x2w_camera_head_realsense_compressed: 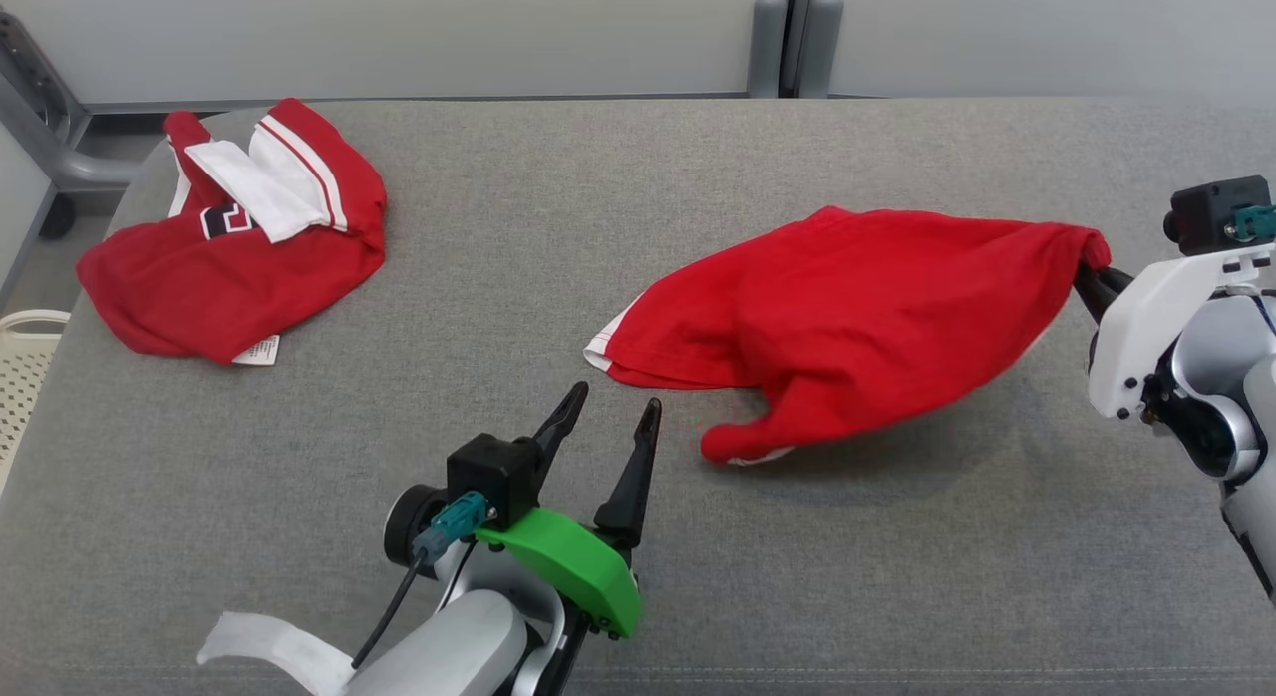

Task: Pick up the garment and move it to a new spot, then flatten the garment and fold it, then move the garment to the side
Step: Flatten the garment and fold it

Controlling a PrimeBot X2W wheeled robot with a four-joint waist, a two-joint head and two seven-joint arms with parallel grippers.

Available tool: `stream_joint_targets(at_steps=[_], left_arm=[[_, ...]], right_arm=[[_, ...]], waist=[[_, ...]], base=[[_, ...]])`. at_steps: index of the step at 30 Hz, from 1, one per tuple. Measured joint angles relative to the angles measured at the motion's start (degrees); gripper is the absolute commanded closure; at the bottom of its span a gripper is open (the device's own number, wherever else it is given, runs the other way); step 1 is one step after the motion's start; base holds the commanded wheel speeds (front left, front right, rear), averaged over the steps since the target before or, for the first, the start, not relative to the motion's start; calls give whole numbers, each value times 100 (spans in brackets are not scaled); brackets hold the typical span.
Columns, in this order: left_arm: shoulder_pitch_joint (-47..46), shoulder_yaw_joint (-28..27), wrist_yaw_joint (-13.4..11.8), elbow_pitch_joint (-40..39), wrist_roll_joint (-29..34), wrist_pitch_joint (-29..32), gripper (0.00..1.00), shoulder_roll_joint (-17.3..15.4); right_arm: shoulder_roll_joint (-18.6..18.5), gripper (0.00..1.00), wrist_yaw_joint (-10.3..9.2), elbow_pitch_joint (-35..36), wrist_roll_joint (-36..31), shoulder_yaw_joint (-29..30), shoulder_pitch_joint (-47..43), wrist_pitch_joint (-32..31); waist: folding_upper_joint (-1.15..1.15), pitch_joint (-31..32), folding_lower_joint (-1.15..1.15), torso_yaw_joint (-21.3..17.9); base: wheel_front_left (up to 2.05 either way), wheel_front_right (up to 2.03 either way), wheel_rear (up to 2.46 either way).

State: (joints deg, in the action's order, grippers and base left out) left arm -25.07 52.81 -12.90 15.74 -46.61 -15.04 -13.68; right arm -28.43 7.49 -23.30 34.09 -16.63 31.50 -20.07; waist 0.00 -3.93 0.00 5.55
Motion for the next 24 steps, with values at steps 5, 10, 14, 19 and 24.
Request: stream_joint_targets(at_steps=[5,10,14,19,24], left_arm=[[-15,135,134,143,35,3,0,126],[-46,354,313,360,85,36,0,286],[-108,577,511,614,148,86,0,455],[-332,982,738,1182,459,104,0,678],[-587,1089,860,1742,567,85,0,882]], right_arm=[[-94,100,1,-448,-336,-56,-28,5],[-63,100,1,-1124,-670,-41,66,355],[73,100,1,-1584,-717,-75,166,521],[180,0,1,-1892,-706,-227,405,762],[215,0,1,-1902,-546,-611,576,940]], waist=[[0,-122,0,-14],[0,-265,0,-13],[0,-351,0,-18],[0,-428,0,-137],[0,-495,0,-349]], base=[[0,0,0],[0,0,0],[0,0,0],[0,0,0],[0,0,0]])
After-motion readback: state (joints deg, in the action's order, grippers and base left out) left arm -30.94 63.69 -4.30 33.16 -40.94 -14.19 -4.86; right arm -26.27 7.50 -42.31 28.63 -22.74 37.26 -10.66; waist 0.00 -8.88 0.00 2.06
